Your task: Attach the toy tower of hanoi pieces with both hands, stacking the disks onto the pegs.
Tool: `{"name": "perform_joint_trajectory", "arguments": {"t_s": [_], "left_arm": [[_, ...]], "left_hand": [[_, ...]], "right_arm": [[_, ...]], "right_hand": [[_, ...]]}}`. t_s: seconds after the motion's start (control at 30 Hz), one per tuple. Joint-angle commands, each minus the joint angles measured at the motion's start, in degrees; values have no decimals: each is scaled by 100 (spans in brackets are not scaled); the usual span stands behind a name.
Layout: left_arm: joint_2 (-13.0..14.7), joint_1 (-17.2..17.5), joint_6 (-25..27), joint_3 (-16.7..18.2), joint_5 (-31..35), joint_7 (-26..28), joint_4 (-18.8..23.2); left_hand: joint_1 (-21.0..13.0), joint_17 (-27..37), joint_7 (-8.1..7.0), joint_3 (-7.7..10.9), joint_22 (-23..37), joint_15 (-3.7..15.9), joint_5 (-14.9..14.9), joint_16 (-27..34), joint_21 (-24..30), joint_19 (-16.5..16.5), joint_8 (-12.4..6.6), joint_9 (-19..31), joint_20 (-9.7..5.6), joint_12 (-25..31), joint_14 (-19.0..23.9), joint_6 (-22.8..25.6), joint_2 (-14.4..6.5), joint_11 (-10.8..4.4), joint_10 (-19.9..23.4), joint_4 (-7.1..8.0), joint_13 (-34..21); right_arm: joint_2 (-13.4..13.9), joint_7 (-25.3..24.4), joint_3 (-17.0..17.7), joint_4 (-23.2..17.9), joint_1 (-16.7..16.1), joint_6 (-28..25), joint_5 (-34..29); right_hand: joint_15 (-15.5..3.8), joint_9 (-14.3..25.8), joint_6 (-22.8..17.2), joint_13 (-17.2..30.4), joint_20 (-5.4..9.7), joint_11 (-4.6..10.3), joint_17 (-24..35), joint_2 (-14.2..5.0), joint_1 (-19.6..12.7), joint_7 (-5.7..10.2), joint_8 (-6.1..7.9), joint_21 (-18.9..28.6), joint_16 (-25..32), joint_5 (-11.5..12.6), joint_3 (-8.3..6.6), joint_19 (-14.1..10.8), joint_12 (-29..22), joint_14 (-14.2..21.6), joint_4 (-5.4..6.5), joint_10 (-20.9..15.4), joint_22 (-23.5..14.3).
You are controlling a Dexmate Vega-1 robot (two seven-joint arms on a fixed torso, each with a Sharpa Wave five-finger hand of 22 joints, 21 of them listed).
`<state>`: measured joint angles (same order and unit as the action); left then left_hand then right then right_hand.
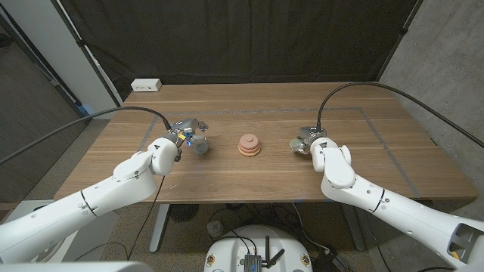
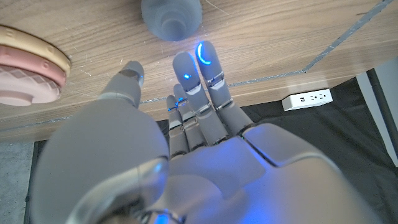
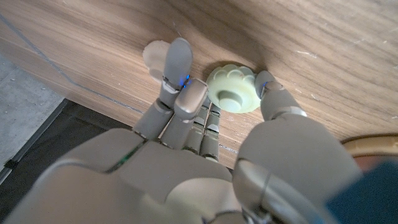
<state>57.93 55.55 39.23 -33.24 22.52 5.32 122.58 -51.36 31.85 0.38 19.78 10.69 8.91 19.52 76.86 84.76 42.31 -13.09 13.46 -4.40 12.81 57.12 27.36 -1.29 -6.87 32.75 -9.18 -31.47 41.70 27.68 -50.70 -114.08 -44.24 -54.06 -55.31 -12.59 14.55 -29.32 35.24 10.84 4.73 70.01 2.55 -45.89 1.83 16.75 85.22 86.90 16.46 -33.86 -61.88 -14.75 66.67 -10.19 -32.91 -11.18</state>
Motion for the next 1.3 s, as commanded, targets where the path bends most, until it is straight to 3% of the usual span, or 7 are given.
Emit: {"name": "perform_joint_trajectory", "arguments": {"t_s": [0.03,0.9,1.3], "left_arm": [[8,-42,-49,-8,2,0,-27],[17,-35,-70,19,-3,-8,-31],[-6,-20,-68,22,-3,21,-13]], "left_hand": [[-17,31,-6,52,2,369,28,1,-5,67,33,19,-736,-27,58,53,-27,0,34,-18,-28],[-47,34,-24,112,17,368,30,-6,24,66,38,37,-739,-41,62,87,-24,-33,44,-31,-43],[-52,38,-30,128,20,369,26,-4,37,66,42,42,-740,-39,66,94,-18,-36,61,-33,-50]], "right_arm": [[157,-511,178,-244,-58,115,550],[500,-204,-81,-951,277,-247,531],[619,-187,-18,-1150,234,-135,518]], "right_hand": [[1,54,-203,79,195,224,-10,-356,-420,82,74,38,17,83,-104,-102,-53,61,46,-316,-33],[4,70,-304,176,195,234,18,-443,-526,62,116,39,57,164,-159,-160,-41,159,55,-441,-52],[6,72,-344,222,194,237,34,-468,-567,59,126,29,75,193,-176,-161,-35,187,55,-497,-52]]}}
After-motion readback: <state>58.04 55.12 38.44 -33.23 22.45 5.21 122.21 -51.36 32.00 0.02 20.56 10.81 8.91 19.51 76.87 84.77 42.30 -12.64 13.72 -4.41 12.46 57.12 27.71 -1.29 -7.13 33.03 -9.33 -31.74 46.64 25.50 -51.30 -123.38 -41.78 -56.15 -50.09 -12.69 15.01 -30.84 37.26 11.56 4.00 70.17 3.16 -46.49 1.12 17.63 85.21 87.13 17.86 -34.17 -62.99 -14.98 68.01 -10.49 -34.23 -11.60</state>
